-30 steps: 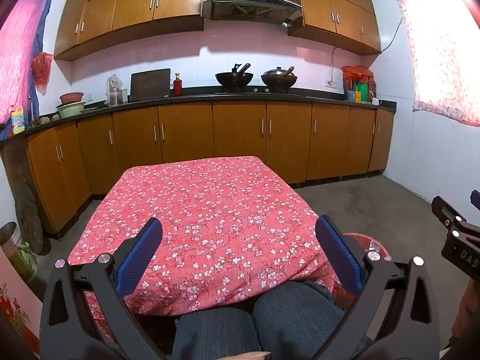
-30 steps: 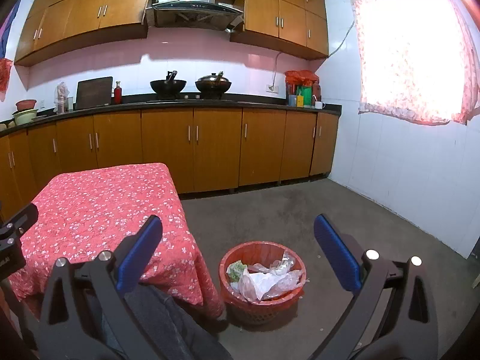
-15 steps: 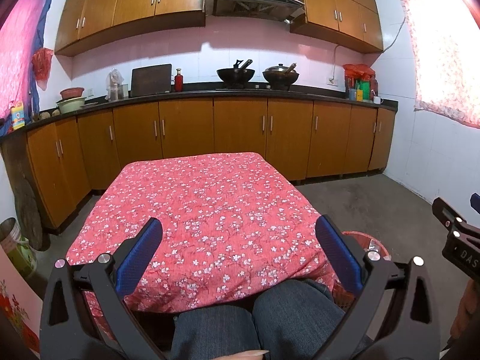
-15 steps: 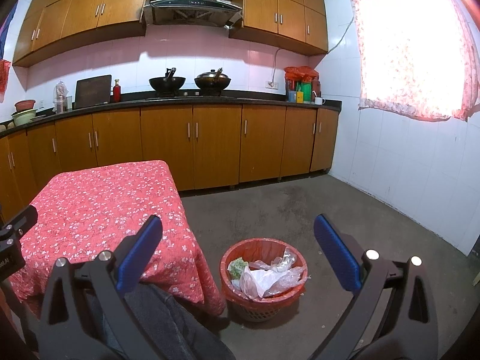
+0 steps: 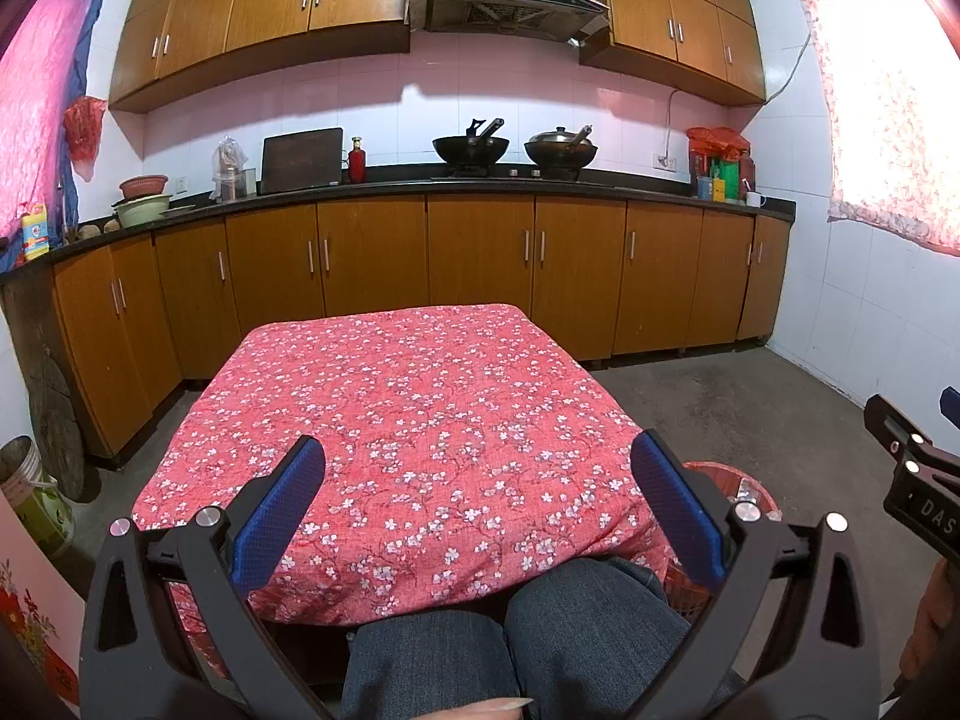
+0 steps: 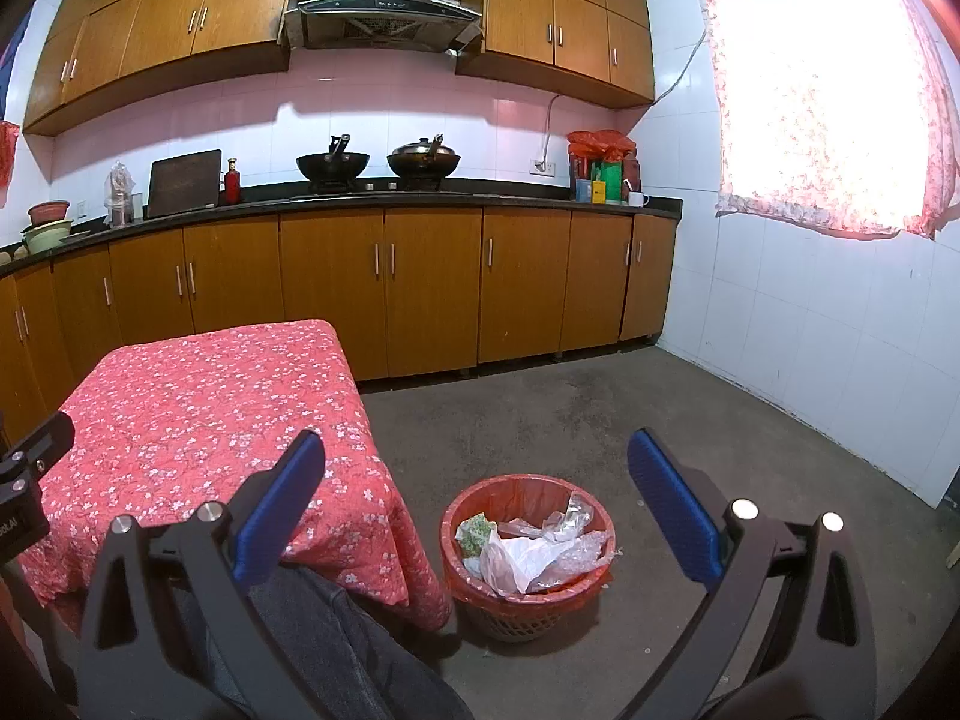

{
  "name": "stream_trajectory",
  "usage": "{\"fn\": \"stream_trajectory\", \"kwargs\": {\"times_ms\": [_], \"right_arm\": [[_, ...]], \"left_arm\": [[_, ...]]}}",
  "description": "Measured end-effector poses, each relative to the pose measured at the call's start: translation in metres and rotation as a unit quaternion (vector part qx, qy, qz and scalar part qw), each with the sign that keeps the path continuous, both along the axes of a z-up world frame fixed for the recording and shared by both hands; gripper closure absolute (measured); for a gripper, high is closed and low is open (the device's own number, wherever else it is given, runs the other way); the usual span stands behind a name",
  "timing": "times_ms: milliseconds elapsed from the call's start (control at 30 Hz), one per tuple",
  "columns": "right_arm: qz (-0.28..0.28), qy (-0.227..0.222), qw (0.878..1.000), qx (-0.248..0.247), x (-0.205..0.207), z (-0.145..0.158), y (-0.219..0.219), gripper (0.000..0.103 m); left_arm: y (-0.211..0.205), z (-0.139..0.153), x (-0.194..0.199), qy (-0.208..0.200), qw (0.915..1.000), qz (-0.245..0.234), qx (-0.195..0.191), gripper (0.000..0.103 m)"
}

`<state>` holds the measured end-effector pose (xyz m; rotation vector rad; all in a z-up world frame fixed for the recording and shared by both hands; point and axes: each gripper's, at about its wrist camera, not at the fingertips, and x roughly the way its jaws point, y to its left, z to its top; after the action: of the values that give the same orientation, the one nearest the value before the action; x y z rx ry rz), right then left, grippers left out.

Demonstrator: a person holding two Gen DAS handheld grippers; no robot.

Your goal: Collect trash

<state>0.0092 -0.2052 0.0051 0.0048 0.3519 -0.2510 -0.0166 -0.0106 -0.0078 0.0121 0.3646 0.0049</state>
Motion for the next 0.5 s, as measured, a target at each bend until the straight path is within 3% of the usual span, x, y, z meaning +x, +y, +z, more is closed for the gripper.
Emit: {"fn": "stream_trajectory", "kwargs": {"times_ms": [500], "right_arm": [[0.0, 0.0, 1.0, 0.0, -0.0004, -0.0025, 0.0001, 0.004]], "left_arm": [[0.0005, 0.0005, -0.0001, 0.0, 1.0, 0.0, 0.0, 0.002]]}}
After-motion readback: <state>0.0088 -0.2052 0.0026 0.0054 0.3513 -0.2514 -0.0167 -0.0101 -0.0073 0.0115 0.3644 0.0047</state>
